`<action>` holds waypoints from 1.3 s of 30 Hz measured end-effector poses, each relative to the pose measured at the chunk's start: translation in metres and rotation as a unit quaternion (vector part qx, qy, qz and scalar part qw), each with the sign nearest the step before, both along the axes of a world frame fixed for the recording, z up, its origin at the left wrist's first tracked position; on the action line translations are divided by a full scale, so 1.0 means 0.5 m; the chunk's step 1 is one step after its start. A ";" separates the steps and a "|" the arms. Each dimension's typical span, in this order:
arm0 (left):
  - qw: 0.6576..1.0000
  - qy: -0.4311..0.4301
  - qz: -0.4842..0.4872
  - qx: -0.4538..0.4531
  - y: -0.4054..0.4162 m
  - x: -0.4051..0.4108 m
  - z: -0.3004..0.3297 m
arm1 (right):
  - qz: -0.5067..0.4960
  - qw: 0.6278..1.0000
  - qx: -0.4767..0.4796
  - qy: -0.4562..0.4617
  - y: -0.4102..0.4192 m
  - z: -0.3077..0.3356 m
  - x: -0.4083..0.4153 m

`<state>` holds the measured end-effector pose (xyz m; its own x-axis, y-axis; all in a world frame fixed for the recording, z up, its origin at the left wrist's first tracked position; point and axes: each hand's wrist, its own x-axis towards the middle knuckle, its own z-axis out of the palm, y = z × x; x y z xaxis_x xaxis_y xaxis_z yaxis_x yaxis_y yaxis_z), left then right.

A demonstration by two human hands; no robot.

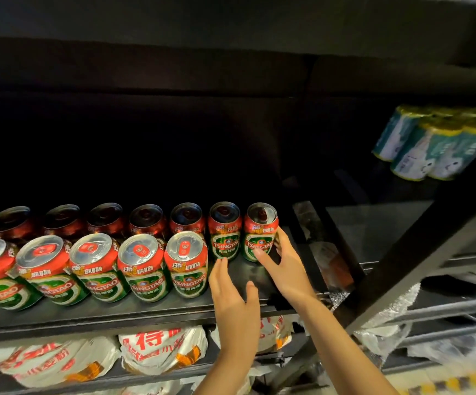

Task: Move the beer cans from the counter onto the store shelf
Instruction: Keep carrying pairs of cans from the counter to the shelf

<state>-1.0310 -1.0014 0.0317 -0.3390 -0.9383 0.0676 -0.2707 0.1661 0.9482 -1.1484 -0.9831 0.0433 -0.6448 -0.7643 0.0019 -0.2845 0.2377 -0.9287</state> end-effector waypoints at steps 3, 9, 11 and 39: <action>0.993 -0.066 -0.099 -0.005 -0.006 0.049 0.002 | -0.064 0.996 0.039 0.055 0.052 0.004 0.048; 0.897 -0.220 -0.359 -0.135 -0.046 0.141 0.032 | -0.193 0.961 0.135 0.147 0.253 0.008 0.224; 0.855 -0.246 -0.412 -0.200 -0.037 0.160 0.037 | -0.255 0.939 0.168 0.157 0.330 -0.002 0.302; 0.124 -0.037 -0.965 -0.228 1.073 1.064 0.055 | -0.852 0.388 0.295 -0.191 1.007 0.020 1.775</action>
<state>-0.4992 -0.4649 0.0591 0.0823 0.9910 -0.1057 0.6860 0.0207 0.7274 -0.2609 -0.4794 0.0535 -0.0816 0.9778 -0.1930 0.8839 -0.0185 -0.4673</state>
